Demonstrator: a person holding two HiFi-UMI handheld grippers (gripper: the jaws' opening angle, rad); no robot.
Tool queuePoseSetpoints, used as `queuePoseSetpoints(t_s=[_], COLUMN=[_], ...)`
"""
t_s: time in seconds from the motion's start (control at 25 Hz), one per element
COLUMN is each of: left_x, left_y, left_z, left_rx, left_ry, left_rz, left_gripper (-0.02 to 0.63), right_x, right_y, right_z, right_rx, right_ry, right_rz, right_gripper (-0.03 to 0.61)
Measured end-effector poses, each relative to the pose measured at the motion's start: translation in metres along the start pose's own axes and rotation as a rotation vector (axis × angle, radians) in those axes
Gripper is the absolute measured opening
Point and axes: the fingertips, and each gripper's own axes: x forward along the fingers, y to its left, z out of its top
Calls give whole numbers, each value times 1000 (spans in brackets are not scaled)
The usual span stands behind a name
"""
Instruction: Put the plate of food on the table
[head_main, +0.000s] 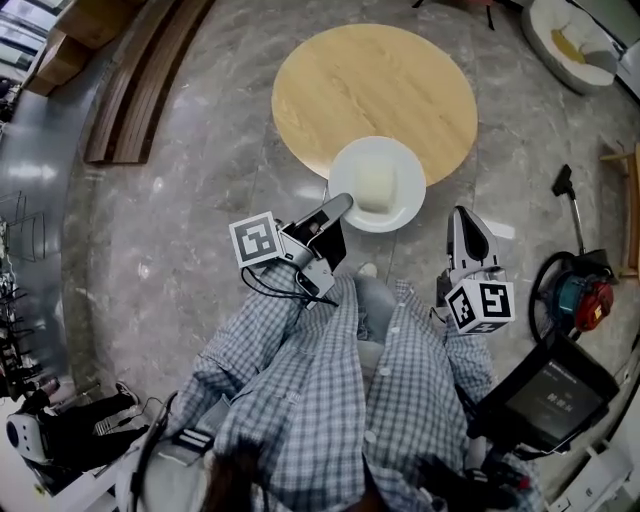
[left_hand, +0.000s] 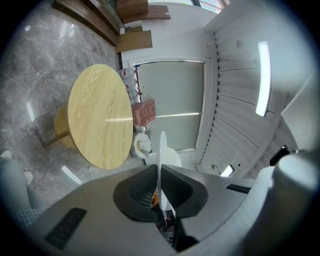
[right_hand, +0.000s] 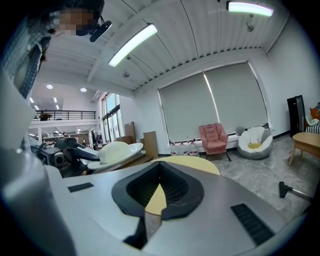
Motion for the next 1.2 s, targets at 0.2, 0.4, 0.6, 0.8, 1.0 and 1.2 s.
queuePoseSetpoints(t_s=[0.2,0.4,0.6,0.8,1.0,1.2], left_x=[68,92,112,137,160,181], left_y=[9,17,24,28,36,59], left_z=[19,46,72,100,135,179], left_rx=[15,14,16,11,34,31], left_ry=[5,5,40,72,104,158], left_rz=[20,38,48,42,52,82], left_gripper=[20,20,20,20,20,20], right_x=[37,65,95,137,182,237], right_y=[-62,-87,-98,-104,-98,-80], right_z=[1,7,18,32,27,22], right_rx=[37,66,61,107,284,499], right_ry=[18,24,27,36,96,142], right_rz=[-5,-41,-73,-81,-28,79], right_gripper=[6,6,6,6,8,39])
